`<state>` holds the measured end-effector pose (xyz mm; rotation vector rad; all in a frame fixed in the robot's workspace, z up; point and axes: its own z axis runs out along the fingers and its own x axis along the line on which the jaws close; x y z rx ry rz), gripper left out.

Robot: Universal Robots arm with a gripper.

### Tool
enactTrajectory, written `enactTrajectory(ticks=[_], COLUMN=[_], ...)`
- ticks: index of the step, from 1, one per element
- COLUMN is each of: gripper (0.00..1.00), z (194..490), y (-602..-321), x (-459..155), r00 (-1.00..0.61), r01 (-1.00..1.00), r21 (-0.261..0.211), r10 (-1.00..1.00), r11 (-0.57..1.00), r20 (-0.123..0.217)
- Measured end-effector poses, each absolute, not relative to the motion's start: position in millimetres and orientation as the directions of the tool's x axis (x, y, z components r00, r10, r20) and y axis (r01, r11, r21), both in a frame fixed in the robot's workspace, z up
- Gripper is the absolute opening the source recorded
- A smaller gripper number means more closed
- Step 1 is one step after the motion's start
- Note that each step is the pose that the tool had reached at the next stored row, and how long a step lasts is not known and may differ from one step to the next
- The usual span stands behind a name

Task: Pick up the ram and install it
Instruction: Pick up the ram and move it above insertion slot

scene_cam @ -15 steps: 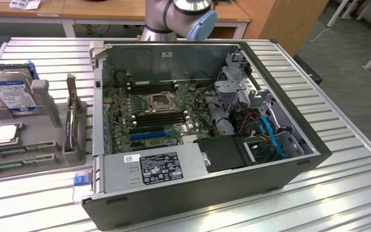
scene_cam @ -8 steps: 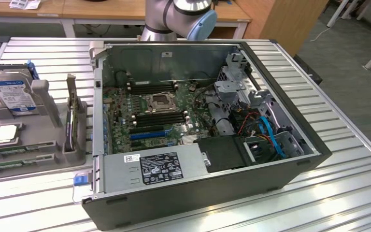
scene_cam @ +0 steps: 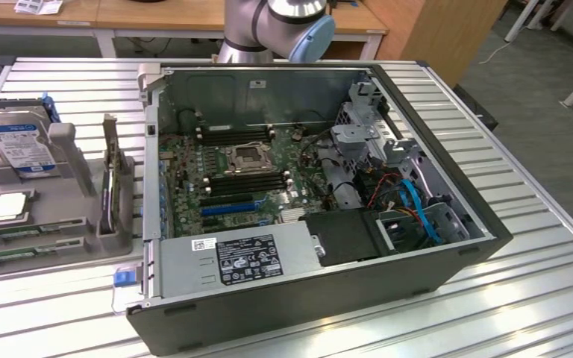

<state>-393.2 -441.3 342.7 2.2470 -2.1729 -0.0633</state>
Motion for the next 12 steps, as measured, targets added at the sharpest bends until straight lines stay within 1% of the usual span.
enactTrajectory(ticks=[12], gripper=[0.30], z=[333.5], y=[-441.3], x=[-393.2], r00=[0.033], r01=[-0.999], r21=[0.039], r10=[-0.999], r11=[-0.034], r20=[-0.019])
